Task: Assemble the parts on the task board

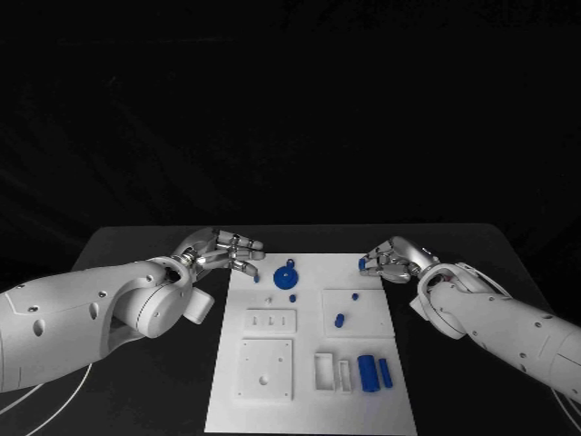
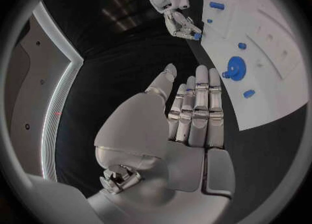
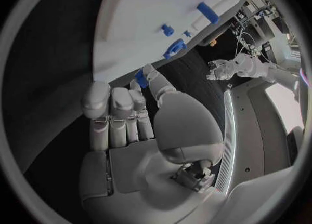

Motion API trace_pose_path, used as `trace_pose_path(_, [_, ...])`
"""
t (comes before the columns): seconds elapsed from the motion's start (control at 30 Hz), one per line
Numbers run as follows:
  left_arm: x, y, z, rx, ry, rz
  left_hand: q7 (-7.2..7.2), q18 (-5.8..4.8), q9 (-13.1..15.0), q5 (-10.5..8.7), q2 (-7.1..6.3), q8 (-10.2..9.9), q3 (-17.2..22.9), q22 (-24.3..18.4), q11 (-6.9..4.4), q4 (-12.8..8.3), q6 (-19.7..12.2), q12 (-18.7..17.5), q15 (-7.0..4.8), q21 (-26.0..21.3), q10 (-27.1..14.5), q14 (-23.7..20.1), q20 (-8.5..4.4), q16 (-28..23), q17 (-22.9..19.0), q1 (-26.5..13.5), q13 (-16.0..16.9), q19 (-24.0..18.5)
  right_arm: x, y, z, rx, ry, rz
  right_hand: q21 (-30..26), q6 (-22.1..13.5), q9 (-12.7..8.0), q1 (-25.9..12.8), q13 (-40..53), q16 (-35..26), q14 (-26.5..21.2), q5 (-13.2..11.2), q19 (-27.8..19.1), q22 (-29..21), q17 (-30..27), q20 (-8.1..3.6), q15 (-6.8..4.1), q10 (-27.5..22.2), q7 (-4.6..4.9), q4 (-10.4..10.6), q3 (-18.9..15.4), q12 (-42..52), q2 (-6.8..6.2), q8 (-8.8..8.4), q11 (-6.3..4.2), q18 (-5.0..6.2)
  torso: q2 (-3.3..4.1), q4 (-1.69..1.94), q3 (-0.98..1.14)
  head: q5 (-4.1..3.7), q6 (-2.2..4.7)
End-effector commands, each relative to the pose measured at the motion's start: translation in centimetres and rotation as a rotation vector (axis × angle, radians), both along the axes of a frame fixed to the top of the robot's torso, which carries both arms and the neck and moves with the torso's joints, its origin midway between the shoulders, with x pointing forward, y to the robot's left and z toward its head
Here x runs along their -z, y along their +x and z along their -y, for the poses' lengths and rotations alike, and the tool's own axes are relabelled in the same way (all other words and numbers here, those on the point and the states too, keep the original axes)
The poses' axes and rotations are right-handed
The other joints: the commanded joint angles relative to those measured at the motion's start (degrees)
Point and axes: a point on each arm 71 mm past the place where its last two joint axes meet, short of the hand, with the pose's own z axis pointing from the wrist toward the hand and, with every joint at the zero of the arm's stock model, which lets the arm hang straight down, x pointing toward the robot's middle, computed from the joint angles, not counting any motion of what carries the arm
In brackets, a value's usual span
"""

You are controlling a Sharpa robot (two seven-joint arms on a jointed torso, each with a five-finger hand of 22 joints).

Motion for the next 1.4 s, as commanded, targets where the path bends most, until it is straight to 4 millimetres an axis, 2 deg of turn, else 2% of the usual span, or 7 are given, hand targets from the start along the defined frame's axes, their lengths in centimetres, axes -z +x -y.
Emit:
trace_pose_path(0.03, [0.1,0.0,0.2,0.0,0.026,-0.038,-0.43,-0.66,0.1,-0.26,-0.02,0.2,-0.1,0.4,-0.79,0.7,1.2,0.3,-0.65,0.9,2.3,1.7,-0.51,1.7,0.8,-0.8,0.1,1.3,-0.6,-0.3,-0.8,-0.006,0.013,0.024,-0.1,0.5,0.0,0.0,0.0,0.3,0.3,0.1,0.4,6.5,0.1,-0.14,-0.18,0.4,0.01,0.1,-0.1,0.1,0.31,0.19,0.04,-0.2,-0.3,-0.4,0.04,0.29,0.15])
trace_pose_path(0.27, [0.4,0.4,1.2,0.015,0.076,-0.106,-1.6,-1.93,0.1,-0.84,-0.19,0.1,-1.3,4.1,-3.54,3.9,2.5,0.3,-3.8,6.9,10.1,4.1,-4.04,16.5,8.7,-2.5,0.3,5.5,-1.3,-1.1,-3.4,-0.069,0.023,0.036,-0.5,0.2,0.0,-0.2,-0.1,0.1,0.2,0.1,0.3,6.4,0.0,-0.11,-0.14,0.3,0.08,0.2,0.0,0.0,0.54,0.17,0.05,-0.15,-1.29,-0.59,0.05,0.89,-0.13])
trace_pose_path(0.4, [0.5,0.8,2.4,0.037,0.124,-0.144,-1.79,-1.9,0.1,-0.98,-0.56,0.1,-1.8,7.6,-4.07,6.4,2.2,0.3,-4.73,11.6,11.6,2.8,-5.04,26.1,14.3,-2.8,0.3,5.7,-1.6,-1.6,-5.1,-0.107,0.023,0.038,-0.6,-0.1,0.0,-0.3,-0.1,0.0,0.2,0.3,0.3,6.4,0.0,-0.07,-0.09,0.2,0.17,0.2,0.0,-0.1,0.49,0.18,0.09,-0.12,-1.96,-0.54,0.02,1.22,-0.26])
trace_pose_path(0.5, [0.5,1.1,3.2,0.052,0.16,-0.173,-2.03,-1.79,0.0,-0.92,-0.87,0.1,-2.5,9.6,-4.27,9.1,2.2,0.4,-4.89,14.1,12.3,1.5,-5.25,30.4,16.2,-4.0,0.4,5.0,-1.9,-2.0,-6.2,-0.128,0.018,0.042,-0.7,-0.4,0.0,-0.6,-0.1,0.0,0.2,0.5,0.3,6.3,0.0,-0.04,-0.05,0.1,0.2,0.3,-0.1,-0.2,0.34,0.2,0.11,-0.09,-2.79,-0.87,-0.02,1.7,-0.58])
trace_pose_path(0.67, [0.6,1.7,4.3,0.083,0.201,-0.218,-2.43,-1.78,0.2,0.61,-0.91,0.1,-3.4,10.1,-4.02,12.8,4.5,0.4,-4.57,14.2,12.4,0.3,-4.83,30.1,15.1,-7.4,0.5,3.4,-2.3,-2.5,-7.7,-0.152,0.007,0.054,-0.7,-0.6,0.0,-0.6,-0.1,-0.1,0.2,-0.2,0.4,6.3,0.0,-0.01,-0.04,0.2,0.25,0.4,-0.1,-0.2,0.23,0.19,0.1,-0.06,-3.65,-1.35,0.0,2.07,-0.84])
trace_pose_path(1.07, [0.9,2.5,6.9,0.153,0.278,-0.256,-3.92,-2.22,4.1,1.97,-2.11,0.3,-3.2,10.7,-4.65,14.7,9.0,0.7,-4.94,14.2,14.0,0.4,-5.24,30.6,14.3,-11.0,0.7,3.5,-2.4,-3.4,-10.6,-0.197,0.005,0.059,-0.8,-0.6,0.0,-0.7,-0.1,-0.1,0.4,-1.5,0.6,6.3,0.0,0.01,-0.03,0.3,0.19,1.0,0.0,-0.2,0.04,0.19,0.05,-0.02,-4.14,-1.53,-0.15,2.63,-1.19])
trace_pose_path(1.4, [0.8,3.1,8.0,0.168,0.382,-0.22,-3.67,-2.11,6.7,0.47,-5.8,0.2,-0.3,11.3,-4.42,18.0,7.7,0.7,-4.77,13.9,13.7,0.2,-5.09,30.8,13.8,-12.6,0.8,3.4,-2.5,-3.9,-11.9,-0.225,0.009,0.054,-1.0,-0.8,0.0,-0.4,0.0,-0.2,0.4,-1.5,0.7,6.4,0.1,0.01,-0.02,0.3,0.26,1.7,0.2,-0.1,-0.27,0.19,0.05,-0.02,-4.05,-1.6,-0.17,2.45,-1.2])
